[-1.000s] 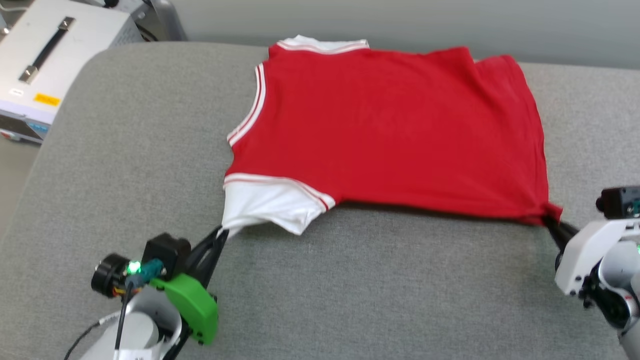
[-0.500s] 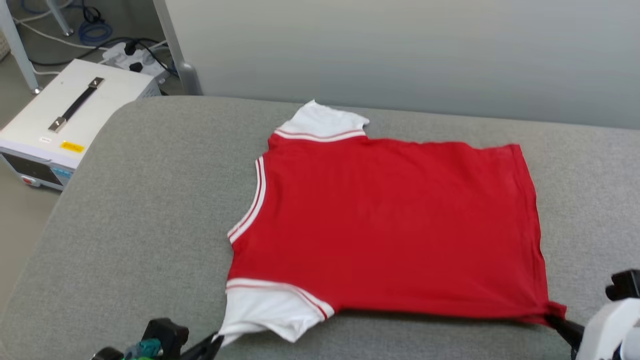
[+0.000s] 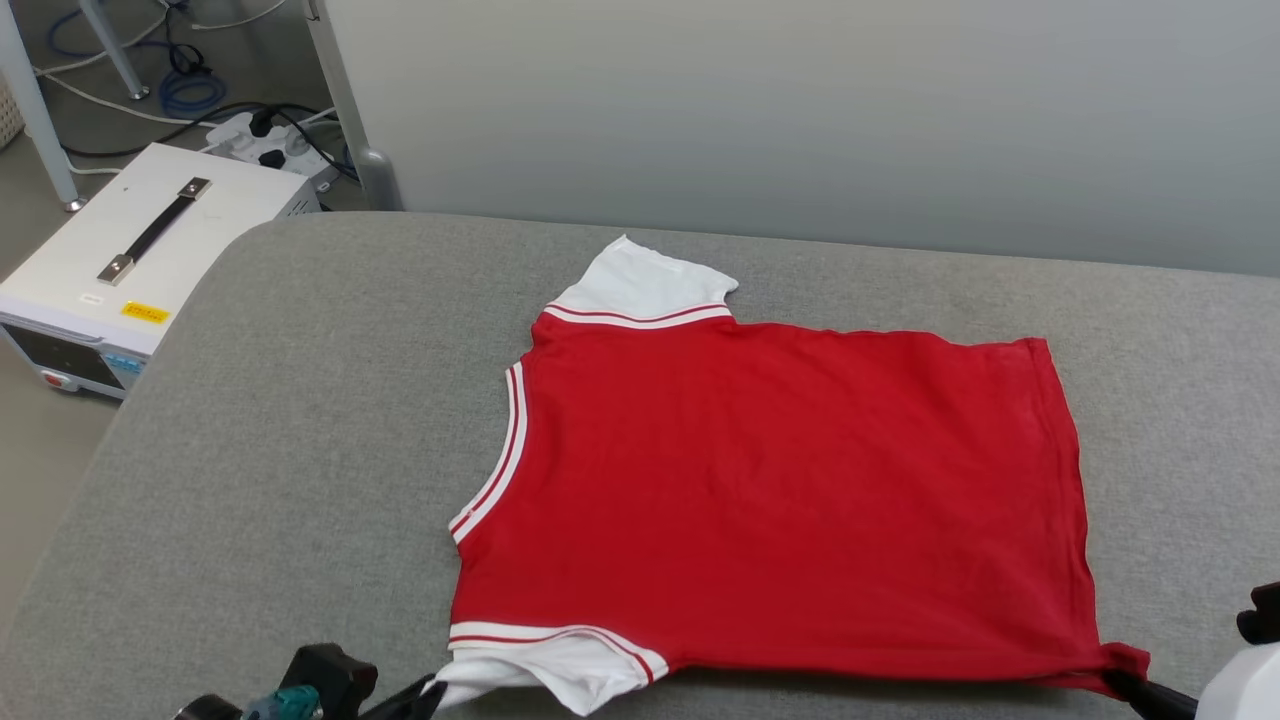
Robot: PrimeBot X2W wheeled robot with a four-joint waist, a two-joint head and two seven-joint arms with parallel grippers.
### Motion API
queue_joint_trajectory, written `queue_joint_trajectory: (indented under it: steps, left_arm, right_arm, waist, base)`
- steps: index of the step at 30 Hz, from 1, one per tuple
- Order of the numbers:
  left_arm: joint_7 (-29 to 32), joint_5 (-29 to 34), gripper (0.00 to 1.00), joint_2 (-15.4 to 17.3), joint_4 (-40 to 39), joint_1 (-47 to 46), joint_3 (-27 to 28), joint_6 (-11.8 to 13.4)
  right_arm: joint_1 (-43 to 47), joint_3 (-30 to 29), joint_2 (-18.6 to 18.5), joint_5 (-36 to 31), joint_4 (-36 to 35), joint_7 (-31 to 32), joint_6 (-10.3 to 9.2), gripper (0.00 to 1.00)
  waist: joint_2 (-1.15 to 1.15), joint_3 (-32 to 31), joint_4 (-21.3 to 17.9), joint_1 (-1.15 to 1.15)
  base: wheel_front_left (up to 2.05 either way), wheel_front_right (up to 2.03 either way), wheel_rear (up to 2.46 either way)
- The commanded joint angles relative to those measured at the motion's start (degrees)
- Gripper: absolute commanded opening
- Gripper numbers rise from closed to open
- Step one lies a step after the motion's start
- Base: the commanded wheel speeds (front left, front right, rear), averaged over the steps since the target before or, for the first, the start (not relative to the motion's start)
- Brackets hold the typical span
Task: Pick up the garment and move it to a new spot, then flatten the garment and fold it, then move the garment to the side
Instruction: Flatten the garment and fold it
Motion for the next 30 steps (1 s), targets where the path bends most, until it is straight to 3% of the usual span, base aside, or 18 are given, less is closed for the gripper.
queue_joint_trajectory:
  steps: [1, 13, 30]
  left_arm:
    - [0.0, 0.7, 0.0, 0.1, -0.4, -2.4, 0.5, 0.1]
    - [3.2, 4.1, 0.0, -1.8, 2.2, -17.2, 1.7, -1.6]
    - [4.5, 6.3, 0.0, -6.3, 17.4, -33.3, -1.1, -6.6]
  right_arm:
    - [-0.4, -1.0, 0.5, -0.6, -1.1, 0.5, -0.46, 0.0]
    - [-9.3, -5.3, 3.9, -5.3, -6.1, 6.0, -0.46, 0.0]
    - [-23.1, -3.5, 6.6, -11.9, 2.1, 7.7, -0.46, 0.0]
  waist:
    - [0.0, 1.1, -0.4, 0.01]
    - [0.0, 8.6, -2.0, 0.01]
    - [0.0, 17.4, -3.4, 0.01]
  base:
    - [0.0, 0.0, 0.0]
    - [0.0, 0.0, 0.0]
    - [0.0, 0.0, 0.0]
